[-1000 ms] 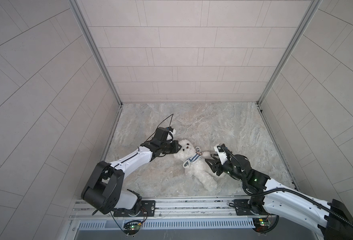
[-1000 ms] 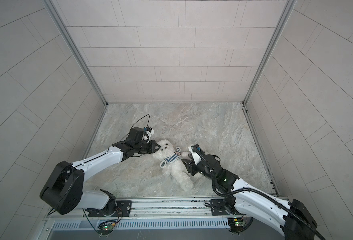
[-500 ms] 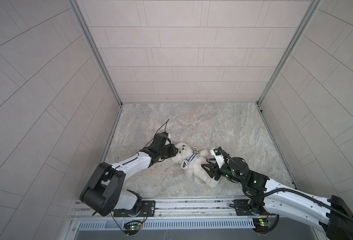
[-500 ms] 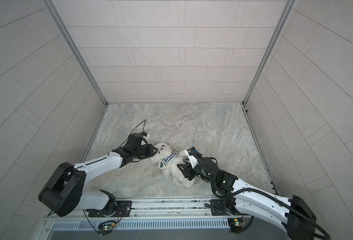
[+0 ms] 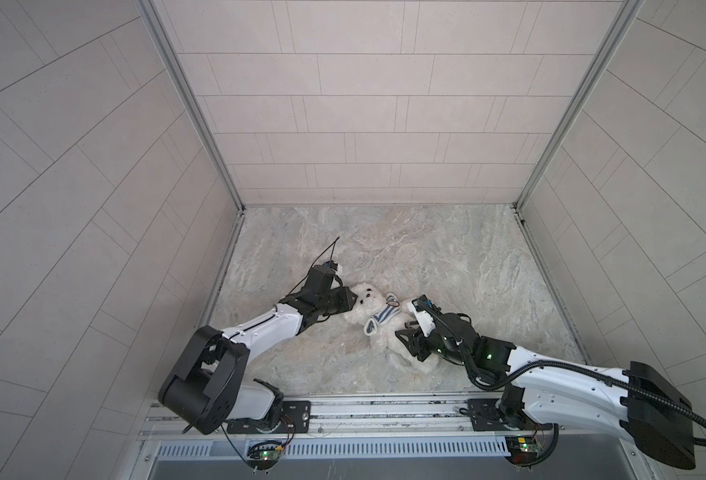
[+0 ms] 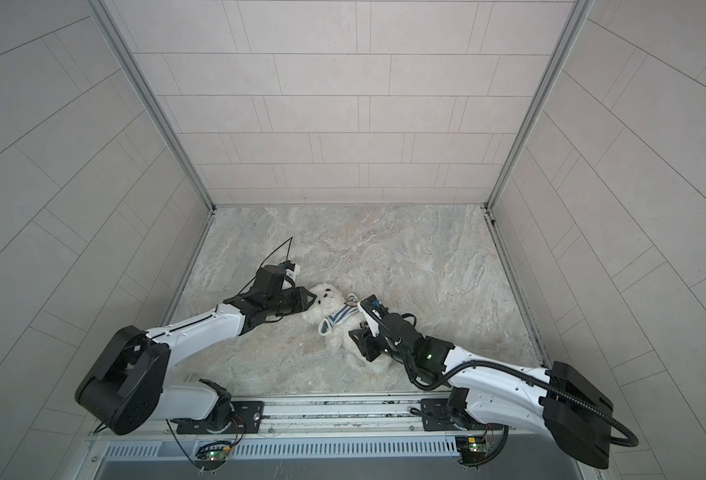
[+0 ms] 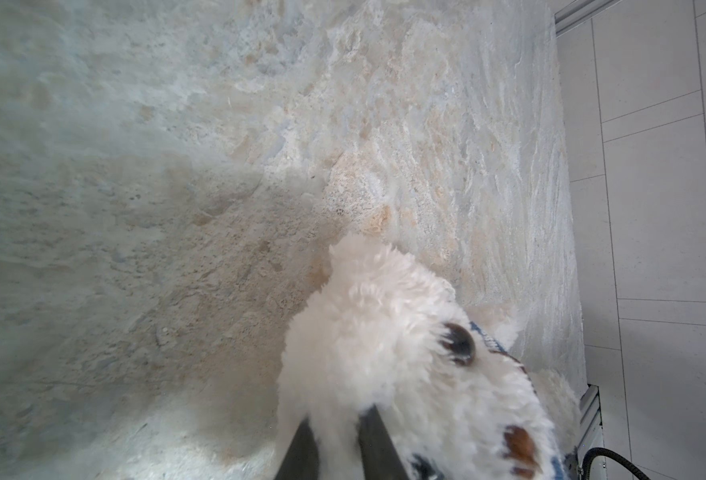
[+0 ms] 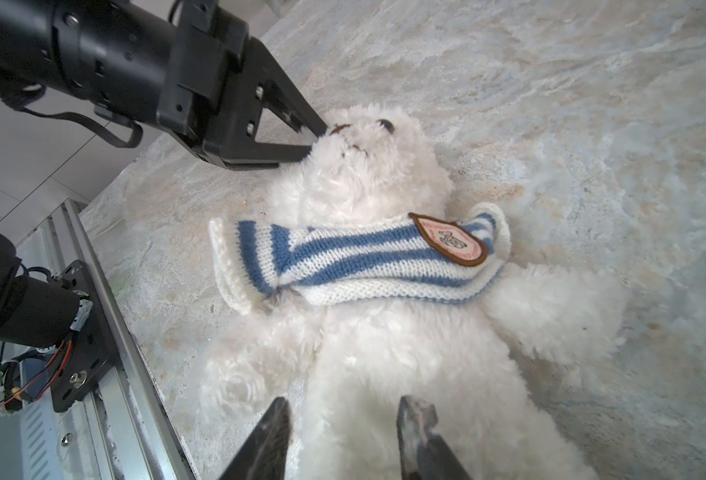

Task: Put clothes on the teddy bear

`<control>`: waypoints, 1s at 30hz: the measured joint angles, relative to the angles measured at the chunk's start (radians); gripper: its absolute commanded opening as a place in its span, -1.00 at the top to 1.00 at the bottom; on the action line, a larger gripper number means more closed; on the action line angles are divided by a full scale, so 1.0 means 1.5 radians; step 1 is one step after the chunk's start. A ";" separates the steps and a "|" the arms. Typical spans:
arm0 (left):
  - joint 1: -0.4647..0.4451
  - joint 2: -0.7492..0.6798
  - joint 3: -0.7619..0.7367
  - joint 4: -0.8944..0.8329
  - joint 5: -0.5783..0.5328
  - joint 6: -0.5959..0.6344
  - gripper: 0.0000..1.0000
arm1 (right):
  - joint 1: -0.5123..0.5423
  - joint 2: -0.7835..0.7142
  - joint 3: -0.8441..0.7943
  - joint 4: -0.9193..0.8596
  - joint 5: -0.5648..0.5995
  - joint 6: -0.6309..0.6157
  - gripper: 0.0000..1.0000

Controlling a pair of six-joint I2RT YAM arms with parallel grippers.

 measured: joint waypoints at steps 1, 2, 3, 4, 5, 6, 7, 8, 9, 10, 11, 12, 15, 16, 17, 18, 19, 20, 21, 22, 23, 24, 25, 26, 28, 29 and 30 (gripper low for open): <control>0.000 0.001 0.007 0.000 0.000 0.004 0.61 | 0.004 0.004 -0.003 0.003 0.006 0.005 0.16; 0.000 0.003 0.013 0.001 0.000 0.005 0.61 | 0.007 0.006 -0.004 0.005 0.009 0.007 0.17; 0.000 0.005 0.021 0.001 0.000 0.007 0.61 | 0.011 0.008 -0.005 0.007 0.014 0.011 0.19; 0.000 0.007 0.026 0.002 -0.001 0.009 0.60 | 0.015 0.010 -0.006 0.009 0.018 0.014 0.20; 0.000 0.009 0.031 0.002 -0.001 0.011 0.60 | 0.017 0.012 -0.007 0.012 0.021 0.018 0.21; 0.000 0.011 0.036 0.002 -0.001 0.012 0.56 | 0.019 0.015 -0.007 0.016 0.024 0.022 0.21; 0.000 0.014 0.040 0.003 -0.001 0.014 0.42 | 0.020 0.018 -0.007 0.020 0.027 0.025 0.22; 0.000 0.017 0.045 0.002 -0.001 0.017 0.23 | 0.021 0.021 -0.007 0.025 0.030 0.030 0.22; 0.000 0.019 0.050 0.004 -0.002 0.016 0.08 | 0.022 0.025 -0.008 0.032 0.033 0.035 0.22; 0.000 0.021 0.054 0.003 -0.002 0.020 -0.01 | 0.022 0.028 -0.010 0.038 0.033 0.038 0.22; 0.000 0.021 0.058 0.003 -0.004 0.018 -0.05 | 0.022 0.034 -0.011 0.045 0.033 0.041 0.22; 0.000 0.021 0.063 0.002 -0.005 0.017 -0.07 | 0.022 0.041 -0.012 0.051 0.033 0.043 0.22; 0.000 0.014 0.069 0.001 -0.010 0.016 -0.18 | 0.024 0.062 -0.012 0.065 0.033 0.052 0.22; 0.000 0.007 0.069 -0.004 -0.012 0.017 -0.28 | 0.024 0.066 -0.012 0.069 0.033 0.055 0.22; 0.000 -0.003 0.069 -0.013 -0.015 0.019 -0.37 | 0.024 0.070 -0.012 0.076 0.033 0.057 0.23; 0.000 -0.019 0.069 -0.024 -0.019 0.020 -0.47 | 0.024 0.071 -0.013 0.084 0.033 0.061 0.23; 0.000 -0.037 0.069 -0.037 -0.022 0.023 -0.53 | 0.024 0.071 -0.014 0.090 0.033 0.064 0.23; 0.000 -0.062 0.069 -0.055 -0.028 0.027 -0.58 | 0.025 0.069 -0.015 0.097 0.033 0.068 0.23; 0.000 -0.091 0.069 -0.075 -0.032 0.032 -0.66 | 0.025 0.066 -0.016 0.099 0.033 0.072 0.23; 0.000 -0.119 0.069 -0.092 -0.037 0.033 -0.70 | 0.026 0.061 -0.016 0.099 0.034 0.074 0.23; -0.002 -0.150 0.068 -0.109 -0.040 0.036 -0.74 | 0.027 0.053 -0.016 0.098 0.036 0.077 0.23; -0.004 -0.183 0.067 -0.130 -0.046 0.037 -0.75 | 0.027 0.041 -0.016 0.096 0.038 0.079 0.22; -0.008 -0.207 0.065 -0.140 -0.050 0.036 -0.75 | 0.027 0.031 -0.016 0.094 0.041 0.080 0.22; -0.021 -0.240 0.058 -0.156 -0.056 0.033 -0.73 | 0.027 0.014 -0.015 0.086 0.047 0.080 0.21; -0.057 -0.291 0.039 -0.184 -0.065 0.024 -0.72 | 0.027 -0.018 -0.009 0.058 0.059 0.079 0.20; -0.079 -0.314 0.026 -0.198 -0.070 0.016 -0.71 | 0.027 -0.034 -0.001 0.035 0.067 0.076 0.20; -0.102 -0.334 0.011 -0.207 -0.072 0.005 -0.71 | 0.027 -0.048 0.009 0.010 0.075 0.071 0.19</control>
